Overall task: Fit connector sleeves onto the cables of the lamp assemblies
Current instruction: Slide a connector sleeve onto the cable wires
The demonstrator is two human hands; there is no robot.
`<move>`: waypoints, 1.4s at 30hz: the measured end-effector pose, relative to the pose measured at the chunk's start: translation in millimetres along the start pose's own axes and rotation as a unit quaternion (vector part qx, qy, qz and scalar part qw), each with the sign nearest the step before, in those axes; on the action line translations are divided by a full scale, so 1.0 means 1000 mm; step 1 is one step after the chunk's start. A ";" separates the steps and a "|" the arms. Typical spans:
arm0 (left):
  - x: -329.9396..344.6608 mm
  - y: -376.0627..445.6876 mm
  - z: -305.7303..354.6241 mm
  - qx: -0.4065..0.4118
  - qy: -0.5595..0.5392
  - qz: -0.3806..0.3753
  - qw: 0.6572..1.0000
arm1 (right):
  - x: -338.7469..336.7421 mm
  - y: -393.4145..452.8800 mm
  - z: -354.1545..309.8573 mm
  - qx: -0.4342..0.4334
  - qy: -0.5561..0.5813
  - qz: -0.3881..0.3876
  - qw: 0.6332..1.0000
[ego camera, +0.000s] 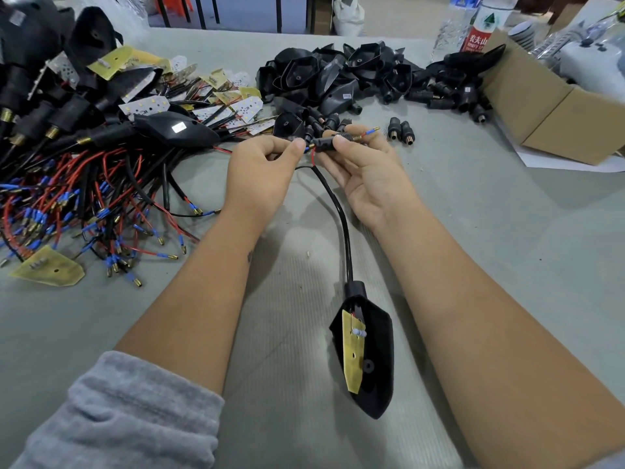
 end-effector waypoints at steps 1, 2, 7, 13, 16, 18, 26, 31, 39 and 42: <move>0.000 0.000 0.001 0.003 -0.005 -0.003 1.000 | 0.000 0.000 0.000 -0.002 -0.001 0.003 1.000; 0.000 0.000 0.001 0.005 -0.008 -0.005 1.000 | 0.000 0.000 0.000 -0.004 -0.002 0.007 1.000; 0.002 0.001 0.001 0.014 -0.010 -0.009 1.000 | -0.001 0.001 0.000 -0.005 -0.006 0.011 1.000; 0.000 -0.002 0.008 0.031 -0.033 0.007 0.999 | 0.001 0.001 -0.001 -0.006 -0.021 -0.006 1.000; -0.001 -0.005 0.011 0.037 -0.042 -0.005 0.998 | 0.001 0.000 -0.001 -0.006 -0.023 -0.016 1.000; -0.001 -0.006 0.011 0.034 -0.050 -0.012 0.998 | 0.002 -0.001 -0.002 -0.004 -0.017 -0.021 1.000; 0.001 -0.002 0.003 -0.049 -0.096 -0.013 0.994 | 0.003 -0.001 -0.001 -0.004 -0.005 -0.015 1.000; 0.003 -0.002 0.003 -0.033 -0.048 -0.008 0.998 | 0.004 -0.002 -0.001 -0.003 -0.002 -0.015 1.000; -0.001 -0.005 0.008 0.001 -0.079 0.004 0.997 | 0.003 -0.001 -0.001 0.005 -0.011 -0.002 1.000; 0.001 -0.007 0.011 0.021 -0.084 -0.005 0.996 | 0.003 -0.001 0.000 0.003 -0.033 -0.002 0.999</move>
Point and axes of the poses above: each hand's wrist, its own y-axis towards the middle knuckle, its own x-axis out of the palm, z = x × y, the point moved 4 cm from there along y, towards the middle knuckle, and after that the axes turned 7 degrees about y, right-handed, at the moved point
